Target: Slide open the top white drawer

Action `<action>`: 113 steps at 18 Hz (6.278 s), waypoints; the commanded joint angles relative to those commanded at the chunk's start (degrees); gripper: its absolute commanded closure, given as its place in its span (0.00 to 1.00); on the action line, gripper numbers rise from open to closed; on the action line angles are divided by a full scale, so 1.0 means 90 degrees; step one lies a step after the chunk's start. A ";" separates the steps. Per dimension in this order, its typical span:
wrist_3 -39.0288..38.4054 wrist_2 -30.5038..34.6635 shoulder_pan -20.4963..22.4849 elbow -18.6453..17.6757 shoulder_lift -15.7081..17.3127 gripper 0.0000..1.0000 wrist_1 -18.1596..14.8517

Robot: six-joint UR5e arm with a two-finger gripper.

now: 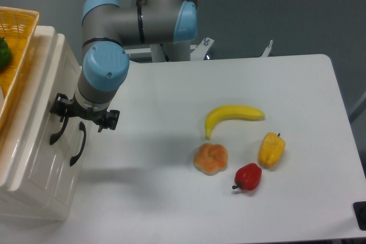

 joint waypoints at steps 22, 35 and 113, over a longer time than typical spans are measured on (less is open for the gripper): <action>0.0088 0.0371 0.0303 0.0068 -0.0039 0.00 0.0019; 0.0459 0.0381 0.0859 0.0068 -0.0039 0.00 0.0029; 0.3710 0.1973 0.2051 0.0205 0.0010 0.00 0.0049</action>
